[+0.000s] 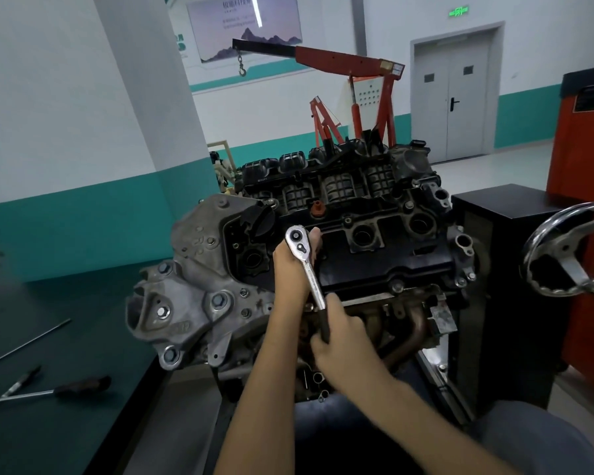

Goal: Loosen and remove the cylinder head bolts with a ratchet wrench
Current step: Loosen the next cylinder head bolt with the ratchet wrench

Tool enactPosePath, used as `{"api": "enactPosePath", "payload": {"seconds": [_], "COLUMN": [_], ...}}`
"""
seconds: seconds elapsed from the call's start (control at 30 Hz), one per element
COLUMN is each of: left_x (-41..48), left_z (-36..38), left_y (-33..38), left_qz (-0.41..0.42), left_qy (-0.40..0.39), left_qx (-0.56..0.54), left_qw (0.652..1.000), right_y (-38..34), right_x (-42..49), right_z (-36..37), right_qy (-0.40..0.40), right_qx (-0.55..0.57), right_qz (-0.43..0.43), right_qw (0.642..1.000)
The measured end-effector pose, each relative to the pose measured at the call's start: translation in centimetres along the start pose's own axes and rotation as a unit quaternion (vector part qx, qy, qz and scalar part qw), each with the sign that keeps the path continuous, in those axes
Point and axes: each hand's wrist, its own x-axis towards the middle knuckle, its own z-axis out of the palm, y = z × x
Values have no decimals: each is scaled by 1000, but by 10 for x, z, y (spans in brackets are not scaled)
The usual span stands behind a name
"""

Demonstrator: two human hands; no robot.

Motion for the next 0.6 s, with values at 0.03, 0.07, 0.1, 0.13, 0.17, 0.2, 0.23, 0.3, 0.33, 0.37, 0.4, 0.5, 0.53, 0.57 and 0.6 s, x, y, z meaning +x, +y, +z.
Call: {"api": "enactPosePath", "payload": {"seconds": [0.03, 0.07, 0.1, 0.13, 0.17, 0.2, 0.23, 0.3, 0.33, 0.37, 0.4, 0.5, 0.53, 0.57, 0.6], "left_x": [2, 4, 7, 8, 9, 9, 8, 4, 3, 1, 1, -4, -4, -4, -3], "left_z": [-1, -2, -3, -4, -4, -4, -4, -4, -3, -2, -1, 6, 7, 8, 9], "left_y": [-2, -3, -4, -4, -3, -3, -2, -2, -3, -5, -6, -8, -8, -7, -6], "left_qz": [1, 4, 6, 9, 13, 19, 24, 33, 33, 26, 19, 16, 16, 16, 16], "left_qy": [-15, -34, -54, -71, -84, -87, -84, -68, -57, -44, -34, -25, -25, -23, -18], "left_qx": [-4, -3, 6, 15, 22, 27, 30, 22, 12, 4, -2, -14, -15, -17, -15], "left_qw": [1000, 999, 999, 997, 996, 996, 996, 997, 998, 999, 999, 999, 999, 999, 1000], "right_y": [6, 13, 19, 23, 23, 22, 17, 9, 9, 12, 18, 36, 35, 30, 25], "right_x": [2, 6, 14, 25, 40, 56, 71, 92, 93, 88, 78, 32, 19, 9, 3], "right_z": [-17, -38, -62, -86, -111, -132, -148, -162, -160, -155, -144, -94, -74, -53, -32], "right_qy": [-23, -48, -71, -92, -109, -122, -126, -114, -101, -84, -69, -36, -23, -5, 14], "right_qx": [-36, -82, -137, -196, -258, -325, -388, -458, -464, -450, -421, -236, -159, -93, -42], "right_qz": [-12, -28, -48, -70, -93, -118, -143, -191, -200, -194, -178, -101, -79, -65, -54], "right_qw": [999, 995, 987, 974, 955, 930, 902, 860, 857, 868, 887, 966, 984, 994, 998]}}
